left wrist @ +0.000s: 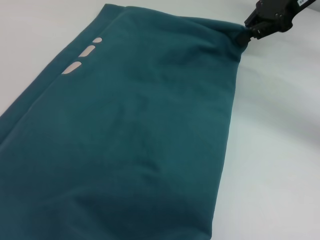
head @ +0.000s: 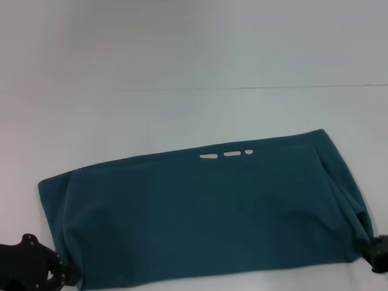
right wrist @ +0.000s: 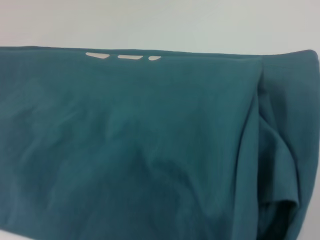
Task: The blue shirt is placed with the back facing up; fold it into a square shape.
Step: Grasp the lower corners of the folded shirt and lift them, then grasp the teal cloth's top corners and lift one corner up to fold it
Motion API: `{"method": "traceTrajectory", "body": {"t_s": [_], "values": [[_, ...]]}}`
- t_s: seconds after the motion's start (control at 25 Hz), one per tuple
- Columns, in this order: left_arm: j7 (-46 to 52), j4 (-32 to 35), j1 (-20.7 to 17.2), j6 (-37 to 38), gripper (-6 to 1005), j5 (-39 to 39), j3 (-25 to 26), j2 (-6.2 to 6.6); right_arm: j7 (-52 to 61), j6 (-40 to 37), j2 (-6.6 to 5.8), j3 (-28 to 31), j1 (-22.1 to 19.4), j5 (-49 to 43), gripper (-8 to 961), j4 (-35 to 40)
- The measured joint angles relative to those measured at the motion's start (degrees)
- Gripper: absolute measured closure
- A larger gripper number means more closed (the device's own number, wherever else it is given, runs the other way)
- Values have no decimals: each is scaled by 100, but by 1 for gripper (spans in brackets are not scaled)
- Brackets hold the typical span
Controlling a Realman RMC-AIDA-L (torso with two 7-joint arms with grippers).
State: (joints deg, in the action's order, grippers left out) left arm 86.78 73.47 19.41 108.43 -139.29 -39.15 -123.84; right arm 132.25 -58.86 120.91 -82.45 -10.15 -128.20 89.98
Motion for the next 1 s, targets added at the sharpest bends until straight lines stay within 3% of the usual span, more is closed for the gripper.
{"method": "traceTrajectory", "body": {"t_s": [0.24,0.44,0.72,1.0], "values": [[-3,79,7,131,949,16,4,6,-491,52,-17,-50,-627,597,906,294],[18,74,72,127,949,24,4,7,-614,12,-27,-45,-727,775,903,386],[214,32,188,96,948,31,4,-7,-135,-489,-62,95,-145,705,900,326],[470,64,320,91,947,34,105,0,613,-897,-64,419,580,73,897,363]]}}
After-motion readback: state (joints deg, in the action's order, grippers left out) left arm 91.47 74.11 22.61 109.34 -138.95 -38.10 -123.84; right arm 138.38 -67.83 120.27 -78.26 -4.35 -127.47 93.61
